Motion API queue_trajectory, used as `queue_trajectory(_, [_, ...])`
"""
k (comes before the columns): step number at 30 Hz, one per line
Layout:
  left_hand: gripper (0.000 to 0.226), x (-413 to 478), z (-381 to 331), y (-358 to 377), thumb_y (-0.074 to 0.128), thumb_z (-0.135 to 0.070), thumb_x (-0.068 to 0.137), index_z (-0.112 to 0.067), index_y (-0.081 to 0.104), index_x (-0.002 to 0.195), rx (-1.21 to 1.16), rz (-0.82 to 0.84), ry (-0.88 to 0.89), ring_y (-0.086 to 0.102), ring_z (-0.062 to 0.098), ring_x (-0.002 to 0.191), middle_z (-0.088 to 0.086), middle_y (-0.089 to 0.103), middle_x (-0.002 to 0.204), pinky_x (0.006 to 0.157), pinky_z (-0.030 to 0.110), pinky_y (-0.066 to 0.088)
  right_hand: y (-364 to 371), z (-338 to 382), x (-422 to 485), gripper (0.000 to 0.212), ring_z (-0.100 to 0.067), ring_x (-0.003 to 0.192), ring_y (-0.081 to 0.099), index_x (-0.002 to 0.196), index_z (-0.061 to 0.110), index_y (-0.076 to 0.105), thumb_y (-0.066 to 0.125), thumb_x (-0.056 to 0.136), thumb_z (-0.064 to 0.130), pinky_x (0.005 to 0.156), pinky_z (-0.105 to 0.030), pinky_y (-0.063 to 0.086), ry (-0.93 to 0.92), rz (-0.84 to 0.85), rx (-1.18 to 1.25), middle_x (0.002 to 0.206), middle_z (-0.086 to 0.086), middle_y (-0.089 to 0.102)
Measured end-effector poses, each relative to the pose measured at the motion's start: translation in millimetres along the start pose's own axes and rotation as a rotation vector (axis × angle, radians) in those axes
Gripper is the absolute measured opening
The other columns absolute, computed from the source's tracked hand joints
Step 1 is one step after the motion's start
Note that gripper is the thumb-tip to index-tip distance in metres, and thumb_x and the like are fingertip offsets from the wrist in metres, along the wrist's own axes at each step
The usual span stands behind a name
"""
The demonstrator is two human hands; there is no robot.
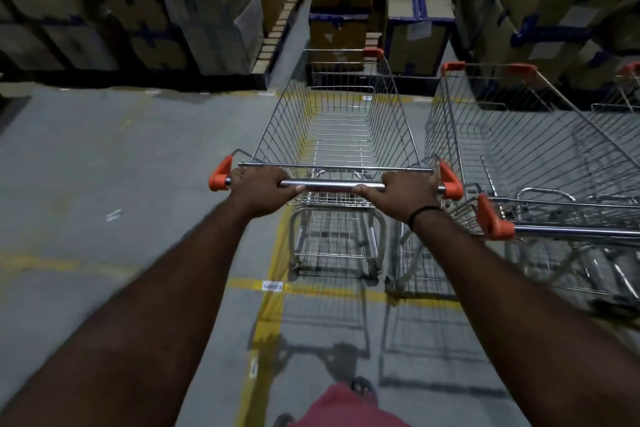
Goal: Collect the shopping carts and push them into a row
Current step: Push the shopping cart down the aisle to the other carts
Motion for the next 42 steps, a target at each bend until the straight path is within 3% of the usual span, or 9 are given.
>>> queue_trajectory(6, [0.052,-14,-1,5,0.037,-0.080,0.089,-0.033,0.060,0.091,0.007,0.014,-0.009,0.056,0.031,0.114,-0.001,0.064,0.107,0.107,0.058,0.031,4,-1,-15,0.077,-0.029,0.100,0.063,0.093,0.024,0.065,0.027,0.081,0.090,0.102,-0.053,0.034,0.014,0.003,-0.022,0.081,0.000,0.055])
queue_trajectory(14, [0.049,-30,3,10,0.035,-0.079,0.090,-0.035,0.055,0.089,0.003,-0.007,0.023,0.055,0.030,0.116,-0.002,0.063,0.108,0.110,0.061,0.027,4,5,-33,0.072,-0.029,0.098,0.064,0.085,0.026,0.056,0.026,0.079,0.091,0.100,-0.051,0.037,-0.007,-0.007,-0.002,0.082,0.000,0.056])
queue_trajectory(18, [0.045,-37,6,9,0.036,-0.077,0.092,-0.035,0.054,0.090,0.000,-0.015,0.030,0.056,0.031,0.117,0.001,0.065,0.111,0.112,0.061,0.026,6,9,-40,0.074,-0.029,0.100,0.064,0.088,0.025,0.062,0.028,0.081,0.090,0.102,-0.053,0.032,0.002,-0.009,-0.009,0.084,-0.001,0.059])
queue_trajectory(27, [0.056,-56,6,14,0.036,-0.078,0.090,-0.031,0.064,0.101,0.001,-0.034,0.024,0.055,0.032,0.117,0.001,0.066,0.113,0.111,0.060,0.027,13,9,-55,0.077,-0.027,0.089,0.063,0.077,0.024,0.055,0.022,0.077,0.094,0.098,-0.051,0.036,0.006,-0.029,-0.025,0.075,0.002,0.058])
queue_trajectory(32, [0.054,-67,4,14,0.037,-0.077,0.091,-0.032,0.064,0.102,-0.029,-0.034,0.021,0.055,0.030,0.117,0.000,0.065,0.113,0.110,0.060,0.027,14,10,-62,0.071,-0.024,0.086,0.059,0.078,0.026,0.055,0.026,0.081,0.091,0.102,-0.054,0.035,0.007,-0.016,-0.004,0.071,0.005,0.053])
queue_trajectory(37, [0.052,-75,1,15,0.037,-0.075,0.093,-0.031,0.063,0.105,-0.048,-0.018,0.020,0.052,0.032,0.122,0.002,0.064,0.119,0.112,0.061,0.023,14,8,-66,0.073,-0.025,0.086,0.061,0.080,0.026,0.058,0.024,0.080,0.092,0.098,-0.052,0.037,0.010,-0.019,-0.020,0.077,0.001,0.061])
queue_trajectory(42, [0.048,-80,3,13,0.038,-0.074,0.093,-0.032,0.061,0.101,-0.052,-0.013,0.029,0.052,0.030,0.120,-0.001,0.063,0.114,0.112,0.060,0.024,12,12,-70,0.073,-0.023,0.082,0.055,0.080,0.026,0.057,0.025,0.081,0.091,0.103,-0.056,0.033,0.027,-0.005,-0.009,0.070,0.006,0.052])
Point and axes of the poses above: each hand's wrist, its own x-axis towards the middle knuckle, its own y-axis out of the palm, z = x × y, the point moved 2 cm from there along x, towards the middle knuckle
